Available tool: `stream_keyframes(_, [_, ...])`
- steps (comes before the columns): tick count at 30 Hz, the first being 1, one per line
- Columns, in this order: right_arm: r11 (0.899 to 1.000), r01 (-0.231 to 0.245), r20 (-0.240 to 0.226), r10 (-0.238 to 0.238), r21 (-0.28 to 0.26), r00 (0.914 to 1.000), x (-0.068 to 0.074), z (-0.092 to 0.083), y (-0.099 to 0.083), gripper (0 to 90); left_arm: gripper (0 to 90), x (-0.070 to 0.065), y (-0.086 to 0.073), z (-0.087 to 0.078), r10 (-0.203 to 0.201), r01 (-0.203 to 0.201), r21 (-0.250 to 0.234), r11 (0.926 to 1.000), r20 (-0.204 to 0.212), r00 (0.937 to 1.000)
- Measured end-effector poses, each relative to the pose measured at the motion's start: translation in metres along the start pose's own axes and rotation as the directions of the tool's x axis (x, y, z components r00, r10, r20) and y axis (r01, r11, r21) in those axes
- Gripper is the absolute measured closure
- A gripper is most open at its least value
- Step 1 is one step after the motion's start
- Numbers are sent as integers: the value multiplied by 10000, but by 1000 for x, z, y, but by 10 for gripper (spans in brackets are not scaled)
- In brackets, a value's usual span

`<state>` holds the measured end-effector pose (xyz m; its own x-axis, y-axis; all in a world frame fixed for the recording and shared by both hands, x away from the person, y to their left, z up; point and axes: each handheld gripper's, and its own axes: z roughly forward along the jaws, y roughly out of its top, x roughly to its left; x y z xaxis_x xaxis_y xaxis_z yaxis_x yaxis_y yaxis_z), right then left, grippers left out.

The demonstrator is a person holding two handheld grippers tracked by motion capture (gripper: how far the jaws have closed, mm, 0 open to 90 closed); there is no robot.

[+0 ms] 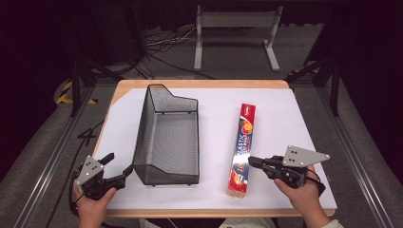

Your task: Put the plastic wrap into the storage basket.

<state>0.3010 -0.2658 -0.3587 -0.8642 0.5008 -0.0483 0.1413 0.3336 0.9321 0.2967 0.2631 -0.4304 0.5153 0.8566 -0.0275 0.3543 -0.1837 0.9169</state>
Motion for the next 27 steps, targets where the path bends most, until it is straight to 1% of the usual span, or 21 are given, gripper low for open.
stream_keyframes(6, [9997,144,-676,-129,210,9976,7,22,11,900,200,0,0,0,-23,23,32,10000,-28,10000])
stream_keyframes(11, [9994,157,-985,-126,307,9951,11,36,17,900,200,0,0,0,-24,24,28,10000,-17,10000])
stream_keyframes(12, [9994,157,-985,-126,307,9951,11,36,17,900,200,0,0,0,-24,24,28,10000,-17,10000])
stream_keyframes(14, [9990,201,-1198,-152,395,9927,13,43,19,900,200,1,0,1,-11,11,45,10000,-1,10000])
stream_keyframes(15, [9988,230,-1199,-176,434,9926,14,45,19,900,200,1,0,1,-11,11,43,10000,-5,10000])
stream_keyframes(18, [9974,66,-1247,24,717,9922,14,51,18,900,200,1,0,0,-24,24,32,10000,-22,10000])
stream_keyframes(19, [9974,66,-1247,24,717,9922,14,51,18,900,200,1,0,0,-24,24,32,10000,-22,10000])
stream_keyframes(23, [9948,153,-1465,-4,1007,9892,15,59,14,898,200,1,0,0,-16,17,42,10000,-17,10000])
stream_keyframes(27, [9872,343,-1629,-86,1555,9866,16,68,9,900,200,1,0,0,-16,16,33,10000,-12,10000])
